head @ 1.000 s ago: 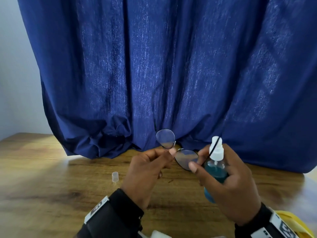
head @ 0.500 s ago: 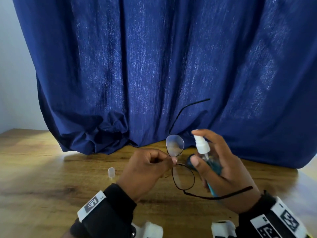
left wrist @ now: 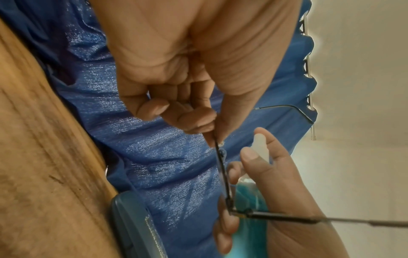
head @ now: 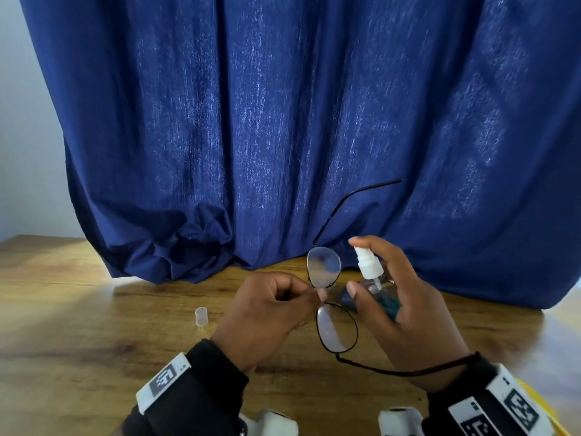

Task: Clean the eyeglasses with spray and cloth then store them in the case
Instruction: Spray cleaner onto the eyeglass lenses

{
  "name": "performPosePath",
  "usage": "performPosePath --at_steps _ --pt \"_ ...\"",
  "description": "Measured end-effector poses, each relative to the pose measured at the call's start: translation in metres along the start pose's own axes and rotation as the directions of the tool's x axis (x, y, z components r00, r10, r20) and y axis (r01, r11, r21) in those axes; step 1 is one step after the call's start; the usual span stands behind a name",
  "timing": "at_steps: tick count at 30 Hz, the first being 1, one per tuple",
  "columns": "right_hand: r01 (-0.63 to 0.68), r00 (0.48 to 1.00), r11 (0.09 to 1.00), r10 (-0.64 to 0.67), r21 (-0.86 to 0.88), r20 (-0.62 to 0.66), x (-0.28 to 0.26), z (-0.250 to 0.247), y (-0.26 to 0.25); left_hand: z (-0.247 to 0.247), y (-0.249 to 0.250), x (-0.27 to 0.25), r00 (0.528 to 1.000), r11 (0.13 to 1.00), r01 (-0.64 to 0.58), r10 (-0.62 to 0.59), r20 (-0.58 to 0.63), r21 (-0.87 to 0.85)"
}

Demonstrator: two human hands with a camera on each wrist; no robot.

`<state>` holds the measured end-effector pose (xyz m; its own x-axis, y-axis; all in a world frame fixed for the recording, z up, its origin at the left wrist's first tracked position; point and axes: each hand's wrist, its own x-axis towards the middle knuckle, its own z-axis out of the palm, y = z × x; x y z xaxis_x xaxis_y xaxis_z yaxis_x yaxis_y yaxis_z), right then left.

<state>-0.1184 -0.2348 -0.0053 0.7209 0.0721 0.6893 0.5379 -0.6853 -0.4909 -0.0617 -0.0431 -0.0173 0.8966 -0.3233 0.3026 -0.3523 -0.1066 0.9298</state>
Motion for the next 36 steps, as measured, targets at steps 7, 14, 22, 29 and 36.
performPosePath --at_steps 7,14,22,29,36 --pt "0.032 0.999 0.999 -0.032 -0.013 0.031 0.000 -0.005 0.000 -0.011 -0.001 0.007 0.996 1.000 -0.025 0.026 -0.088 0.012" --pt "0.003 0.963 1.000 0.001 -0.014 0.270 -0.001 -0.006 0.001 -0.024 -0.009 0.014 0.985 0.999 -0.031 0.029 -0.173 -0.010" --pt "0.010 0.969 1.000 -0.006 -0.016 0.248 -0.003 0.002 0.010 -0.019 -0.006 0.012 0.985 0.997 -0.071 0.067 -0.162 -0.022" --pt "0.006 1.000 0.999 -0.006 0.035 0.001 -0.001 0.001 0.009 -0.018 -0.009 0.014 0.983 0.998 -0.043 0.036 -0.180 -0.035" --pt "-0.045 0.985 0.983 0.074 0.180 -0.157 -0.001 -0.001 0.010 -0.015 -0.011 0.013 0.992 0.999 0.021 -0.025 -0.122 -0.035"
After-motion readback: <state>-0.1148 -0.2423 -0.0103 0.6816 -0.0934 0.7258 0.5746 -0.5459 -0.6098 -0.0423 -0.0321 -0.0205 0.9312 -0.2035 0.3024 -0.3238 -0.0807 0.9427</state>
